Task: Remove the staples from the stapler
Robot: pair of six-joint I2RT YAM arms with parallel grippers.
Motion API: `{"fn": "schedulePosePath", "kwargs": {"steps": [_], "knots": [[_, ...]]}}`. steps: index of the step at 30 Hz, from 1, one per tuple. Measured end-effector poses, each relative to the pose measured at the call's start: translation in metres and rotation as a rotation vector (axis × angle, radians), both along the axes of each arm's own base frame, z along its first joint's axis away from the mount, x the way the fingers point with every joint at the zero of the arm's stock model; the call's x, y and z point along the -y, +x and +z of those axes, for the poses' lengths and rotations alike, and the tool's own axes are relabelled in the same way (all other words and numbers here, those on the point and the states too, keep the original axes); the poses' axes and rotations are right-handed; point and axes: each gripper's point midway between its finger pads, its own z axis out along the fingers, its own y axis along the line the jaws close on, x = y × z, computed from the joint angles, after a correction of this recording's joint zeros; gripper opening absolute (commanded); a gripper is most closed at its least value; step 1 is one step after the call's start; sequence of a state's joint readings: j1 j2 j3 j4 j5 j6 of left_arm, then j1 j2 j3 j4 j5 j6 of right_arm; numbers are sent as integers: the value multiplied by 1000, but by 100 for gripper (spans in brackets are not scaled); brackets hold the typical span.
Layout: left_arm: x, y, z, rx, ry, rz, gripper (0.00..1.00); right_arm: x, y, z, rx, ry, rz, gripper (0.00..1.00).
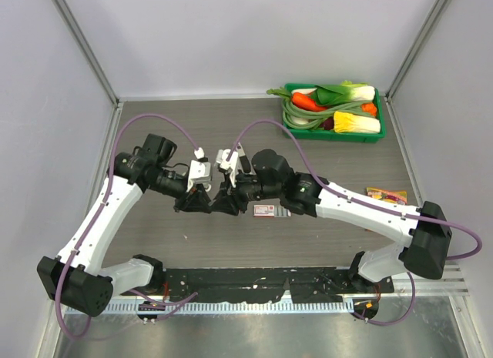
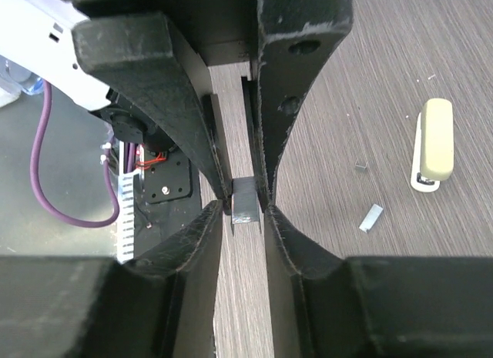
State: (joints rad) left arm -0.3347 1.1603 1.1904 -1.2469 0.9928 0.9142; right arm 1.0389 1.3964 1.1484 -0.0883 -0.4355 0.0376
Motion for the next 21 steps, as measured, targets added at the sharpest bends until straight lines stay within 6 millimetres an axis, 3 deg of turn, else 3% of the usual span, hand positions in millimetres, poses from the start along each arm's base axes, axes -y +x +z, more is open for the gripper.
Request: {"fn": "schedulePosePath", "kwargs": {"steps": [4,13,14,15,16,21], "knots": [[1,1,1,7,-5,-1,4,2,-2,-2,-6,-10,-11,49],[2,0,2,10,-15,-10,2,21,-7,21,41,68,-44,53],[2,0,2,8,-16,-11,2,20,-7,24,44,78,-45,63],[2,0,2,6,-18,-12,2,20,-6,25,47,85,-45,64],[2,-1,2,5,-18,-13,2,19,-6,26,46,91,-46,79],[2,-1,2,8,-19,-19,1,17,-5,28,51,105,-47,79]]}}
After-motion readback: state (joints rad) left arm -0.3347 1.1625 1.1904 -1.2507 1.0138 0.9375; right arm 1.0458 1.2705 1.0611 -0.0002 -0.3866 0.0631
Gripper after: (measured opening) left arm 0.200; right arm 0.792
